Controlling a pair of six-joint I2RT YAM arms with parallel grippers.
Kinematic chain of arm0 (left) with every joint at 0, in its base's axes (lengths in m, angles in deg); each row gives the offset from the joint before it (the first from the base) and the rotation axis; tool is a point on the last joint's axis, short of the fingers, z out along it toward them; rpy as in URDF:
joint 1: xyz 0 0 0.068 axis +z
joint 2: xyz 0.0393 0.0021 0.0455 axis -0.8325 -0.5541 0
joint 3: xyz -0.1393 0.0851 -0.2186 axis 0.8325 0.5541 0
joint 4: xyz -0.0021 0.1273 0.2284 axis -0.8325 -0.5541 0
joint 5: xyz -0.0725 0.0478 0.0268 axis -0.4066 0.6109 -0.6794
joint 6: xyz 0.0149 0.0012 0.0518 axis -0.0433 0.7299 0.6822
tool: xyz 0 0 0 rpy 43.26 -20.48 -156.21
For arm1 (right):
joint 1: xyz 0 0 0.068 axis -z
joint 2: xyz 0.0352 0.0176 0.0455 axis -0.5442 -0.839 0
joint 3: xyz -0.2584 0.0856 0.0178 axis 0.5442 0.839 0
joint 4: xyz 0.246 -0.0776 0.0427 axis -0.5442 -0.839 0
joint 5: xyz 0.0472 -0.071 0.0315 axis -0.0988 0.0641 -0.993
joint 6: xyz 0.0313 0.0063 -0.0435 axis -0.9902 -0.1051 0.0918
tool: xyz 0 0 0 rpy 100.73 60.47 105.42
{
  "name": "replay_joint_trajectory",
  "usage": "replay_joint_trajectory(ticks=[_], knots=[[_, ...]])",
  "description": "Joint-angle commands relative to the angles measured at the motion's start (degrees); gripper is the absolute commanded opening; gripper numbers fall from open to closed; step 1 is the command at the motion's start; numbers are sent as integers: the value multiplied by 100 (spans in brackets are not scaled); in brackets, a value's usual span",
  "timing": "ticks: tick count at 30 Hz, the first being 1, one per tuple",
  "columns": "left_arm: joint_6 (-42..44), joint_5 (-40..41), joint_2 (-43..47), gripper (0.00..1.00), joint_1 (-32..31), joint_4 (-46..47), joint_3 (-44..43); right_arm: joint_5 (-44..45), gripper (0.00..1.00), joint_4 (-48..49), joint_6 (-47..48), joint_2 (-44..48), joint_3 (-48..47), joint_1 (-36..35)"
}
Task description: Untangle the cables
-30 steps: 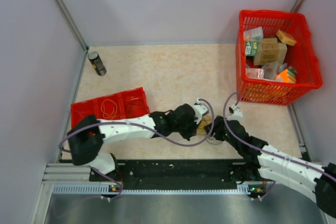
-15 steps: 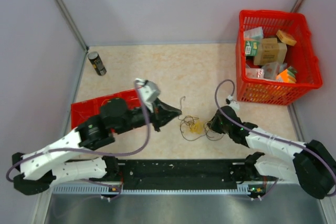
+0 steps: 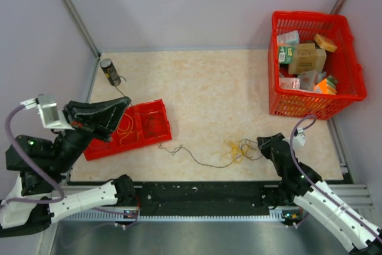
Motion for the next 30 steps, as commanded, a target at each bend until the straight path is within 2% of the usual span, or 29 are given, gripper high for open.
replay_joint_trajectory(ticks=[1, 3, 6, 7, 10, 12, 15, 17, 18, 19, 24, 27, 30], knots=[[55, 173, -470, 0, -18, -378, -5, 407, 35, -81, 510, 277, -113, 35], [20, 287, -540, 0, -18, -396, 3, -171, 62, 586, 1607, 76, -279, 35], [-6, 191, -698, 0, -18, -474, 47, -1164, 79, 626, 2936, -651, -1041, 26], [-41, 147, -734, 0, -18, -492, 73, -1463, 81, 546, 3227, -915, -1306, 26], [-111, 68, -804, 0, -18, -414, 231, -2535, 82, 291, 3441, -1689, -1983, -140], [-129, 15, -822, 0, -18, -334, 293, -2723, 82, 491, 3397, -1919, -2187, -779], [-129, 32, -804, 0, -18, -308, 215, -2854, 78, 1535, 3213, -2384, -2214, -1852], [-121, 59, -761, 0, -18, -317, 83, -3580, 77, 2728, 3081, -3006, -2048, -2179], [-103, 50, -743, 0, -18, -325, -5, -3811, 77, 3578, 3037, -3497, -1968, -2302], [-103, 7, -743, 0, -18, -360, -93, -3883, 78, 3978, 3002, -3798, -1950, -2425], [-269, -213, -752, 0, -18, -545, -568, -3857, 87, 5018, 2975, -4968, -2161, -2646], [-419, -529, -752, 0, -18, -361, -726, -3577, 89, 4696, 3159, -5575, -2572, -2681], [-603, -916, -822, 0, -18, -142, -884, -2561, 89, 4773, 2960, -5979, -2767, -2760]])
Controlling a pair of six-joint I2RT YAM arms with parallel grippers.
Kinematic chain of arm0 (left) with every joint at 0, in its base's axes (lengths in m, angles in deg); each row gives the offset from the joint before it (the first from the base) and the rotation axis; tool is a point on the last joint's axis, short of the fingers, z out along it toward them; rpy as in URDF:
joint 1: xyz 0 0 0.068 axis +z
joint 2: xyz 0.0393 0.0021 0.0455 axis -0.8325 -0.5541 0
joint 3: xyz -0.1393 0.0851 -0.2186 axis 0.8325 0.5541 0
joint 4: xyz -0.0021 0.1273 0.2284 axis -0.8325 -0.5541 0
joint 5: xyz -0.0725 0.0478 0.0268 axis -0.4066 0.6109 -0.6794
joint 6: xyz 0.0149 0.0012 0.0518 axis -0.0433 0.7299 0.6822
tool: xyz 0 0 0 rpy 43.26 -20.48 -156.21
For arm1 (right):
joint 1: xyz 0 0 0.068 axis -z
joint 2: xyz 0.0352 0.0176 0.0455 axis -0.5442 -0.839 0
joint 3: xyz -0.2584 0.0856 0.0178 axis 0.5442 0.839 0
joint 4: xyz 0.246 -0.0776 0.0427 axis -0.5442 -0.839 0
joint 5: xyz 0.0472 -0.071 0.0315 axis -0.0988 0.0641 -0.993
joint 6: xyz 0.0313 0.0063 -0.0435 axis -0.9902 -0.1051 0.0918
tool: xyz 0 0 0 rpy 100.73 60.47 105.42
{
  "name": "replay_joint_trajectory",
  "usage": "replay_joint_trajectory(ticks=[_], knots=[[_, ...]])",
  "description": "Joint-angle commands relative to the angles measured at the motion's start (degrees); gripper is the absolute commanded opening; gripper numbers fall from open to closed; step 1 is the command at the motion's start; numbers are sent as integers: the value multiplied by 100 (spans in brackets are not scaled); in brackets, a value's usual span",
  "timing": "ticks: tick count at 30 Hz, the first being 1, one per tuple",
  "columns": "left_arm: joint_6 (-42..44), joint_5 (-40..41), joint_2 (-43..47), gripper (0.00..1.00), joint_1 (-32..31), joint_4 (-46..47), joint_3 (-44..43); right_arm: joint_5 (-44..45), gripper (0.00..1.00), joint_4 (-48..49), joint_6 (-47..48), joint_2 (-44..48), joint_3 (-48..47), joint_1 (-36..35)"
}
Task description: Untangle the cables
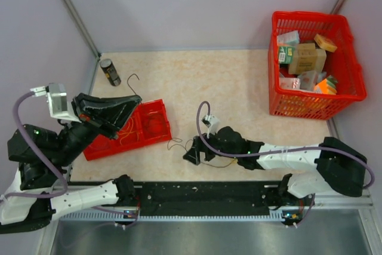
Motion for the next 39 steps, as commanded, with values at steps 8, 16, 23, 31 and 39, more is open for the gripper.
replay_joint_trajectory(ticks=[8, 16, 23, 31, 39], knots=[[-518, -1096, -237, 0, -18, 478, -931, 2319, 81, -327, -646, -1880, -2070, -135], [-175, -755, -158, 0, -18, 12, -1591, 4123, 70, -1542, -2272, -1356, -976, 118], [343, 299, 26, 0, -18, -382, -1950, 4552, 63, -1603, -2415, -450, -112, 383], [466, 1188, 71, 0, -18, -1006, -1776, 4203, 64, -2306, -3133, 919, 747, 1278], [669, 1698, -114, 0, -18, -1175, -1495, 2566, 73, -2001, -329, 2926, 944, 1570]])
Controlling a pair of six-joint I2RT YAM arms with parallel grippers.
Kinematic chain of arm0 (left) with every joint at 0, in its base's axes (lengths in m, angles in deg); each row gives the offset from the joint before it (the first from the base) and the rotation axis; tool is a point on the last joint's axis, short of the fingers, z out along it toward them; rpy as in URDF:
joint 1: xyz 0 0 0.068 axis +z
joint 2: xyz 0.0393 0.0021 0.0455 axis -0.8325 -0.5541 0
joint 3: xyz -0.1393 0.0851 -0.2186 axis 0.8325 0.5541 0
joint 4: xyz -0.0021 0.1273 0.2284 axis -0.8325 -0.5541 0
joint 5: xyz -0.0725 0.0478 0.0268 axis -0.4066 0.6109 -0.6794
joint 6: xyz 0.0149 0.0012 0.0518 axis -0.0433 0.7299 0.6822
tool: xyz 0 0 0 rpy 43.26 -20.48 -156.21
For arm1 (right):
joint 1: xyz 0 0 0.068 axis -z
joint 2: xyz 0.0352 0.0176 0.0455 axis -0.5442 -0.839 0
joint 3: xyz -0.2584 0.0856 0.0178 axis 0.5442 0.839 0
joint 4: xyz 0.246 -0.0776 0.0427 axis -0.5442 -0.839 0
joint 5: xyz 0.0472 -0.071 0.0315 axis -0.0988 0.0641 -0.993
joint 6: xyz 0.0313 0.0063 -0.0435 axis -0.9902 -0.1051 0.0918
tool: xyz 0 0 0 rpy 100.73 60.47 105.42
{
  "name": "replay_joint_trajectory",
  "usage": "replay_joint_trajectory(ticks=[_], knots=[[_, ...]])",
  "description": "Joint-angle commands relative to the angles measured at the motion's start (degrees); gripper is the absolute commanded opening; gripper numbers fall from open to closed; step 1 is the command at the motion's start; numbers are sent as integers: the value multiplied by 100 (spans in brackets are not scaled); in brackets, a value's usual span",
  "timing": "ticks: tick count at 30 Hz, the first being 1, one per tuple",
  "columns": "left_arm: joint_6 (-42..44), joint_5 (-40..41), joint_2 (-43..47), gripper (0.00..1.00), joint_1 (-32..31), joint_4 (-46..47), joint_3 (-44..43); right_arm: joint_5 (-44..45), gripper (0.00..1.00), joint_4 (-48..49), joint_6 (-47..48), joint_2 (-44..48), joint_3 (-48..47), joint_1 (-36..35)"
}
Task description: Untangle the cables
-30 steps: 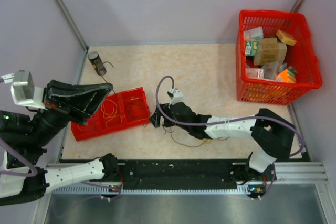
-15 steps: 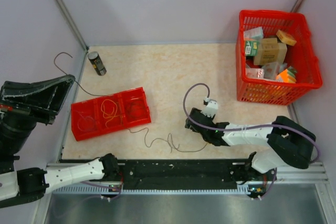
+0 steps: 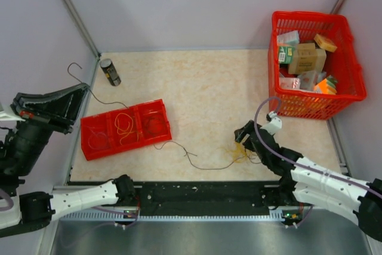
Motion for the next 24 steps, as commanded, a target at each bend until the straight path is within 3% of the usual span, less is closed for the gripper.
replay_joint_trajectory(ticks=[1, 4, 9, 12, 16, 24], knots=[[238, 310, -239, 0, -18, -18, 237, -2214, 80, 656, 2724, 362, -545, 7], [326, 346, -300, 0, -18, 26, 246, -3563, 88, 201, 3493, 73, -1160, -115], [362, 284, -344, 0, -18, 96, 149, -4383, 90, 646, 4126, -1077, -1732, -1072], [300, 223, -327, 0, -18, 96, 105, -4726, 79, 1077, 4276, -2070, -2153, -1311], [239, 144, -336, 0, -18, -9, -70, -4657, 56, 1210, 4338, -2941, -2594, -1347], [194, 56, -221, 0, -18, 0, 8, -5114, 56, 1543, 4128, -3689, -2753, -1356]])
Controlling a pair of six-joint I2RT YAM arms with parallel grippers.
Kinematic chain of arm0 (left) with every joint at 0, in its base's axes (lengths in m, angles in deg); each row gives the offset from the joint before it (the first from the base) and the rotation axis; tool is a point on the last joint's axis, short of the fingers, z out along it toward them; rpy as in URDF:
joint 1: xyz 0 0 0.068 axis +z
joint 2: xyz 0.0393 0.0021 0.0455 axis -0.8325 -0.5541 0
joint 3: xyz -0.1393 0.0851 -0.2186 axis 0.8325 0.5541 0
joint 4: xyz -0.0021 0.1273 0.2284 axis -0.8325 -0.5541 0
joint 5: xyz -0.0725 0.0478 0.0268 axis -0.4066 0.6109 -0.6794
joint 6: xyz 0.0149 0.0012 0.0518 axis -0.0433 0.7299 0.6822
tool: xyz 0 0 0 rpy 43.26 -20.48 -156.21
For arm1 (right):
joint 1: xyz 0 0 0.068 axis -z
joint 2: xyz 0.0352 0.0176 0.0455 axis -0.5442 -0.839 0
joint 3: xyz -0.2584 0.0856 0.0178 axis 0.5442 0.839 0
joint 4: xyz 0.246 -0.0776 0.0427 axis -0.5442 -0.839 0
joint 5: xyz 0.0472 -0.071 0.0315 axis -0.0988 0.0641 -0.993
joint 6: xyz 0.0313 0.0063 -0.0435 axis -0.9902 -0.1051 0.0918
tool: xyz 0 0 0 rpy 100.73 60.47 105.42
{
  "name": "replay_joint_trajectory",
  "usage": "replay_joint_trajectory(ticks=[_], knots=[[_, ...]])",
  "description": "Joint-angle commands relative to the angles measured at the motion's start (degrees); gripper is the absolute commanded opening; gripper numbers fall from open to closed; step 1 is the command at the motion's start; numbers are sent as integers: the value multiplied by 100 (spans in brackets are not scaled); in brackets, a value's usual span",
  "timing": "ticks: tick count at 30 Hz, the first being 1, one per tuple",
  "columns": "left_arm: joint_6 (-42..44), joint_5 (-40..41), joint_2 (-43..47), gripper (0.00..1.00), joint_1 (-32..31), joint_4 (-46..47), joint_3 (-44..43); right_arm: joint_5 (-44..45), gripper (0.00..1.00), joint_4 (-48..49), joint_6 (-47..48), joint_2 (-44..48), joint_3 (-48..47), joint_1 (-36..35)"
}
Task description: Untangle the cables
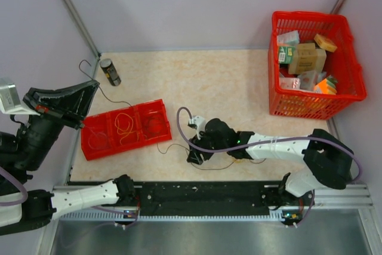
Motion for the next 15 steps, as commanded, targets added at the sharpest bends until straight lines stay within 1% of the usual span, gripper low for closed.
replay_joint_trajectory(ticks=[1, 2, 4, 6, 8, 10, 11, 12, 14, 15], knots=[[-28, -110, 83, 0, -18, 54, -31, -227, 56, 615, -58, -385, -267, -48], [-28, -111, 100, 0, -18, 46, -40, -122, 56, 633, -58, -464, -285, -48], [-20, -119, 100, 0, -18, 37, -57, 369, 56, 476, -84, -561, -381, -48], [-20, -128, 100, 0, -18, -7, -127, 844, 53, 344, -129, -587, -426, -40], [-20, -111, 100, 0, -18, -60, -171, 1109, 44, 291, -190, -526, -382, -40], [-20, -84, 118, 0, -18, -77, -189, 1259, 30, 369, -260, -377, -242, -40], [-20, -67, 127, 0, -18, -77, -189, 1355, 25, 387, -295, -290, -163, -40], [-2, -49, 144, 0, -18, -77, -189, 1373, 20, 378, -365, -149, -75, -40], [59, 12, 188, 0, -18, -69, -207, 1645, 17, 300, -523, 114, 92, -40], [129, 47, 188, 0, -18, -43, -233, 1811, 11, 212, -655, 281, 171, -48]])
